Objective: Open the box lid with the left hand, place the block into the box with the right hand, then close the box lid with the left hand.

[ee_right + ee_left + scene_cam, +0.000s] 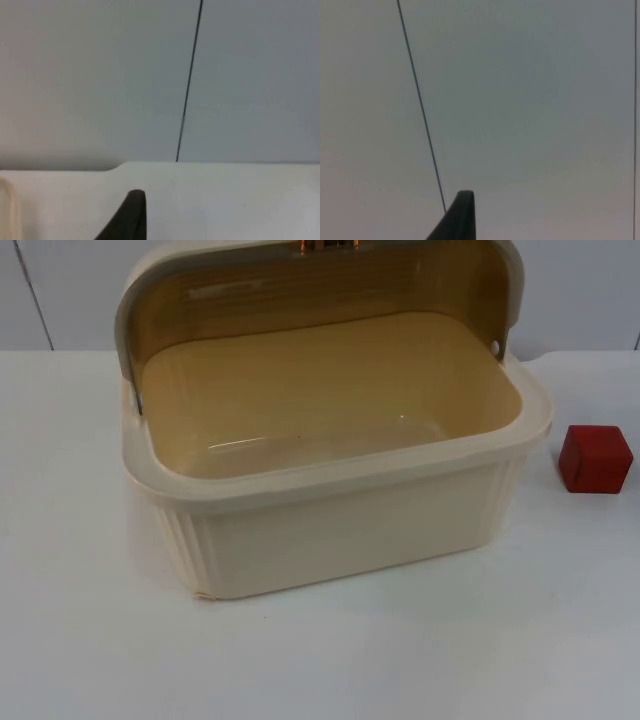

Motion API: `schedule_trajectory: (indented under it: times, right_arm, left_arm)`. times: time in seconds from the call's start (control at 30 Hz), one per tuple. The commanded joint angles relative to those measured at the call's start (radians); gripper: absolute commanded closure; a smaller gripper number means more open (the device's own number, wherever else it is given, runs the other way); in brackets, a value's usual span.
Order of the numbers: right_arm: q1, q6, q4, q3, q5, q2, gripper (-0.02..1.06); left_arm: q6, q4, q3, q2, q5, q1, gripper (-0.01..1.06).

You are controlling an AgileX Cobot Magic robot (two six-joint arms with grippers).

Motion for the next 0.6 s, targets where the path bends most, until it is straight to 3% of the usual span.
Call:
schedule_trajectory:
  times: [0.0,0.13,0.47,0.57]
  right_arm:
    - [0.002,0.03,-0.002,-0.003,-0.056,0.043,0.04]
    - [0.002,0.104,-0.002,-0.003,-0.138,0.19,0.04]
    - [0.002,0.103,0.001,-0.003,-0.147,0.445,0.04]
    - [0.002,0.103,0.039,-0.003,-0.16,0.524,0.04]
  left_arm:
    - [-0.005,0.005,0.003,-0.001,0.001,-0.006,0.0]
    - [-0.005,0.005,0.003,-0.001,0.001,-0.006,0.0]
    - [-0.005,0.005,0.003,0.005,0.009,-0.006,0.0]
    - [-0.005,0.005,0.003,0.023,0.028,-0.006,0.0]
